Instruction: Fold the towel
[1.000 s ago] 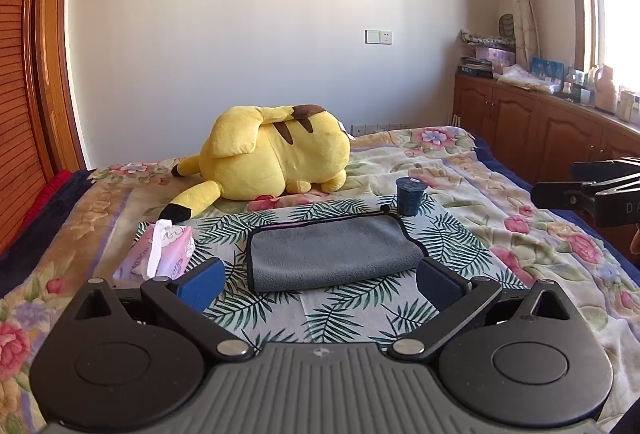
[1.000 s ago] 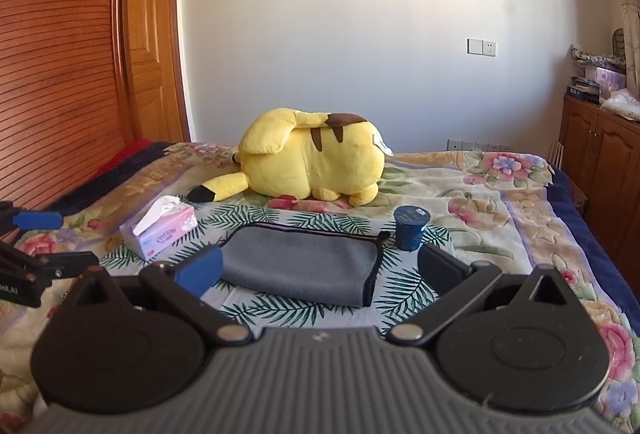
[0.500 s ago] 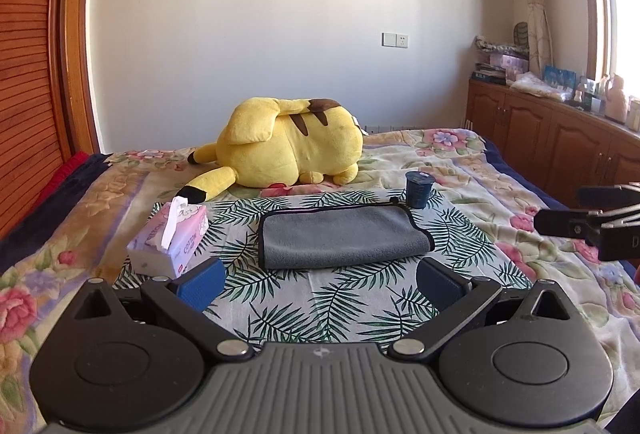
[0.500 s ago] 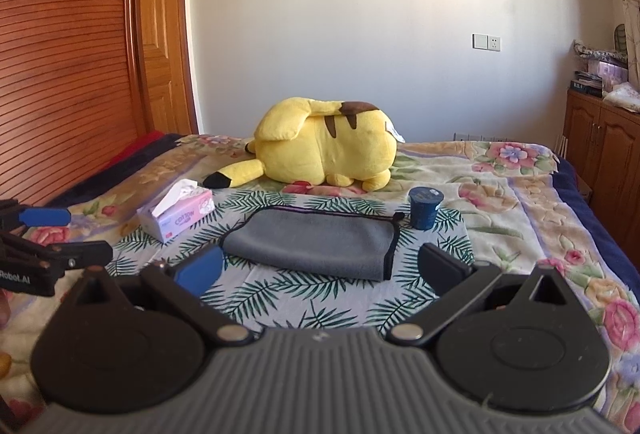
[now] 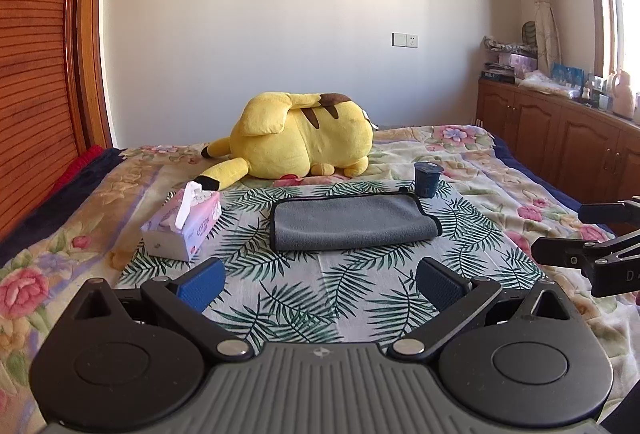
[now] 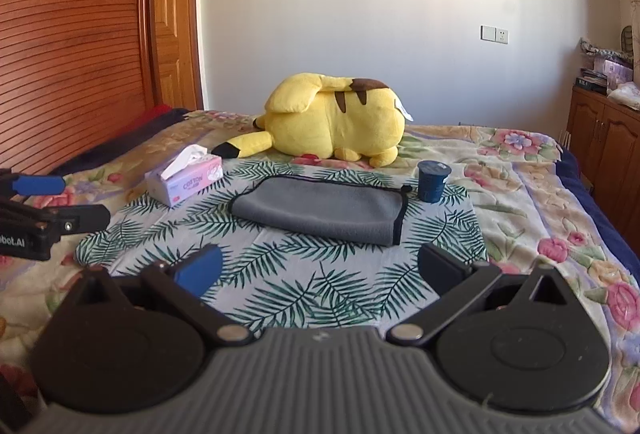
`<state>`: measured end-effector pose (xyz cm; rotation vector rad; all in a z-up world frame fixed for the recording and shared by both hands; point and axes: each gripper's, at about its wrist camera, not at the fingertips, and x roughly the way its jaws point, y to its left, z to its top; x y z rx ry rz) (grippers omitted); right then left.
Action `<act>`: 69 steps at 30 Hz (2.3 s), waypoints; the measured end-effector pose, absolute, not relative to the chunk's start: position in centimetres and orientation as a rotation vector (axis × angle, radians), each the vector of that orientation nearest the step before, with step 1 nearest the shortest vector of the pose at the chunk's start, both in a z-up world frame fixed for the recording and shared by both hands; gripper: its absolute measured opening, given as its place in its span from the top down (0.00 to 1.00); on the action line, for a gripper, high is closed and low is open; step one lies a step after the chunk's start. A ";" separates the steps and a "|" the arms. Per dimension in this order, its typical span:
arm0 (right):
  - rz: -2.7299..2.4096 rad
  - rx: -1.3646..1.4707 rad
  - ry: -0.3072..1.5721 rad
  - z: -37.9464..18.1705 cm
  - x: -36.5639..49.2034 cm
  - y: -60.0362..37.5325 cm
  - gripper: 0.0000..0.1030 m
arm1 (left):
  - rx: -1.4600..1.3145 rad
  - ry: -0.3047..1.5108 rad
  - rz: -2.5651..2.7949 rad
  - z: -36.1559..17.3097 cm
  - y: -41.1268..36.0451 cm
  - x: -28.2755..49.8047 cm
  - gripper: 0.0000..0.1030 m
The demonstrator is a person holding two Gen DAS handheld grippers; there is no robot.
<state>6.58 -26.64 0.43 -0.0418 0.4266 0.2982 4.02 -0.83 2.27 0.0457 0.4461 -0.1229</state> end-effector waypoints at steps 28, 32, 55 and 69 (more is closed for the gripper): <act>0.237 -0.008 0.412 -1.6 3.6 -28.1 0.00 | 0.053 0.439 -0.101 0.1 -0.9 0.8 0.16; 0.231 -0.017 0.403 -1.8 3.5 -28.1 0.00 | 0.057 0.434 -0.096 -0.2 -0.9 0.6 0.16; 0.186 -0.010 0.359 -2.2 2.9 -28.6 0.00 | 0.050 0.353 -0.065 -0.4 -0.6 0.2 0.16; 0.158 -0.012 0.309 -1.8 2.4 -28.9 0.00 | 0.061 0.317 -0.050 0.0 -0.7 -0.2 0.16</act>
